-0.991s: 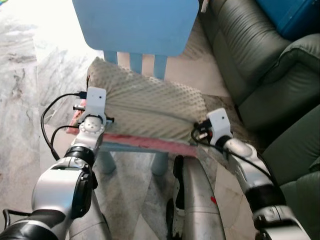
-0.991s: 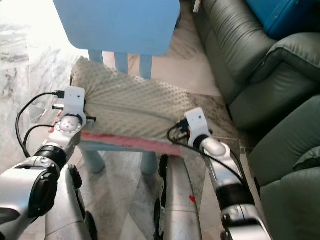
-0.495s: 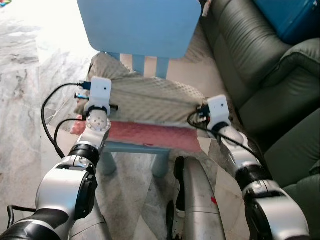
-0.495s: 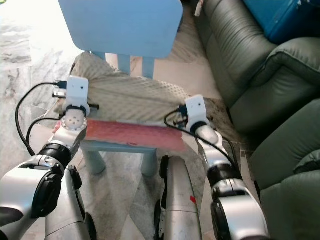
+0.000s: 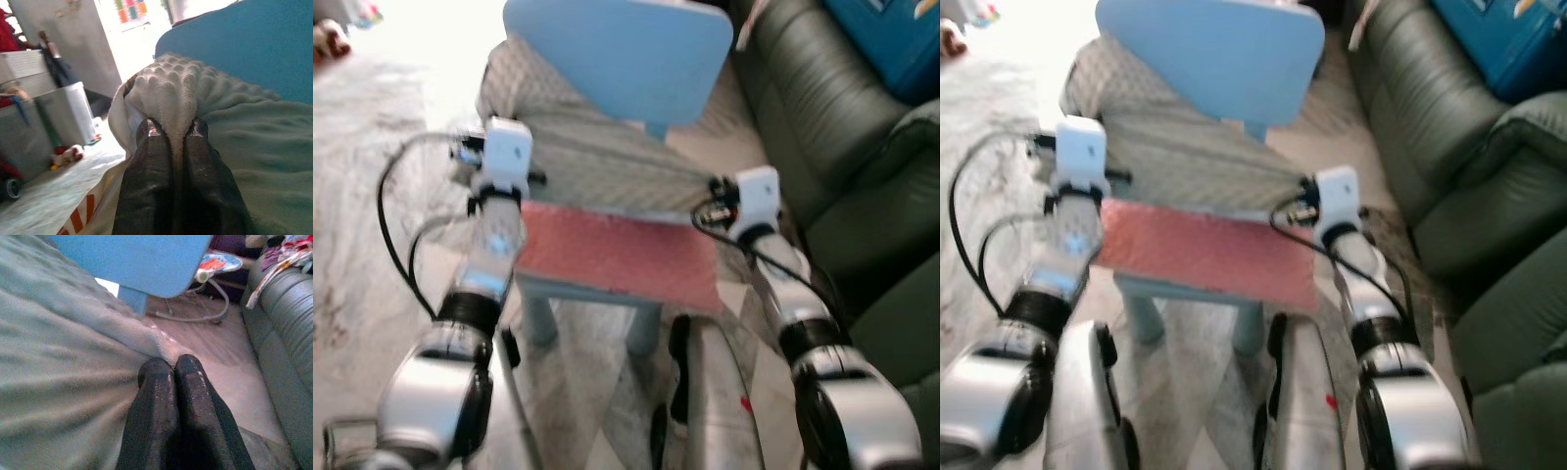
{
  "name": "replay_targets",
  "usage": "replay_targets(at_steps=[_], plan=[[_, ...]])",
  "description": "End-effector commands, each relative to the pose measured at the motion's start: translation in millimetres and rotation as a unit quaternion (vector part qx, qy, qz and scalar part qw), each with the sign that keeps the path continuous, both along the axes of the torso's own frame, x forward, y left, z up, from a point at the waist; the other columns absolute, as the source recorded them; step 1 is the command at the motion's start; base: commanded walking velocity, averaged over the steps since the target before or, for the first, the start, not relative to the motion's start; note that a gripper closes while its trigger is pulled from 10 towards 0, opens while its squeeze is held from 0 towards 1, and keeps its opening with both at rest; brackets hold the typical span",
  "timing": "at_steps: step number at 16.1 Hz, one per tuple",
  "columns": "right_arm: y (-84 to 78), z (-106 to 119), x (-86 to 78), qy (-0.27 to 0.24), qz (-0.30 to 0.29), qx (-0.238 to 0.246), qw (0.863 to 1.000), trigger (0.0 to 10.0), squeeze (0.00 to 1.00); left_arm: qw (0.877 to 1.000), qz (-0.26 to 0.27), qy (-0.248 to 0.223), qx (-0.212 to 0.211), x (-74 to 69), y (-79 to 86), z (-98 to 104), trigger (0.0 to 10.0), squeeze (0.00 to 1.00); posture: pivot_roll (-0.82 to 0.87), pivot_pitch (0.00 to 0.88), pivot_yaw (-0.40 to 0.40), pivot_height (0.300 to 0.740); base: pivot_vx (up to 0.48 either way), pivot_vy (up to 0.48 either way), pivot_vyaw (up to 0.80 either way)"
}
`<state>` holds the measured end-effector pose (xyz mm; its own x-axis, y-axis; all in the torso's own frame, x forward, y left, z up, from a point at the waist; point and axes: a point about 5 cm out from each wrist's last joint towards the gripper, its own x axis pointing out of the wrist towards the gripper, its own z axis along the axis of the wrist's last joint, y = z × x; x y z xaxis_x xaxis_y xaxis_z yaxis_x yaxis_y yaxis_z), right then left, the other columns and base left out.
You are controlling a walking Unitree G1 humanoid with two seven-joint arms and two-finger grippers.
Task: Move the pillow to the sofa
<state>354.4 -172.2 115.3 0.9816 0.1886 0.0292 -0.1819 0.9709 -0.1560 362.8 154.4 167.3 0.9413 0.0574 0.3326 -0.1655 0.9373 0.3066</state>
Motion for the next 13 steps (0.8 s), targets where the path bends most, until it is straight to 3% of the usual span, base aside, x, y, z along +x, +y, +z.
replay_targets(at_steps=[1, 5, 8, 9, 10, 11, 13], plan=[[-11.8, 5, -6.4, -0.024, -0.021, -0.004, 0.999, 0.0, 0.00, 1.000, -0.028, -0.005, 0.006, -8.1, -3.7, 2, 0.0, 0.00, 0.00, 0.000, -0.052, 0.450, 0.000, 0.000, 0.00], [-16.7, -9, -38.9, -0.051, -0.032, -0.051, 0.997, 0.0, 0.00, 0.993, -0.112, -0.002, 0.043, -43.4, -18.7, -12, 0.0, 0.00, 0.05, 0.000, -0.064, 0.450, 0.000, 0.000, 0.00], [-17.3, -14, -55.7, -0.069, -0.095, -0.038, 0.992, 0.0, 0.00, 0.997, -0.063, -0.031, 0.029, -60.2, -8.0, 1, 0.0, 0.00, 0.08, 0.000, -0.064, 0.450, 0.000, 0.000, 0.00], [-20.2, -14, -64.7, -0.077, -0.128, -0.044, 0.988, 0.0, 0.00, 0.999, -0.021, -0.032, 0.034, -73.0, 3.5, -1, 0.0, 0.00, 0.09, 0.000, -0.065, 0.450, 0.000, 0.000, 0.00], [-22.2, -16, -68.7, -0.071, -0.143, -0.048, 0.986, 1.3, 0.00, 0.999, 0.003, -0.019, 0.034, -80.8, 11.3, -9, 0.0, 0.00, 0.09, 0.000, -0.067, 0.450, 0.000, 0.000, 0.00], [-24.6, -17, -70.9, -0.060, -0.154, -0.040, 0.985, 10.0, 0.00, 0.999, 0.027, 0.006, 0.029, -89.0, 19.8, -20, 0.0, 0.00, 0.09, 0.000, -0.070, 0.450, 0.000, 0.000, 0.00], [-22.4, -21, -75.7, -0.046, -0.132, -0.014, 0.990, 10.0, 0.00, 0.999, 0.016, 0.037, 0.031, -101.6, 20.7, -38, 0.0, 0.00, 0.09, 0.000, -0.070, 0.450, 0.000, 0.000, 0.00]])
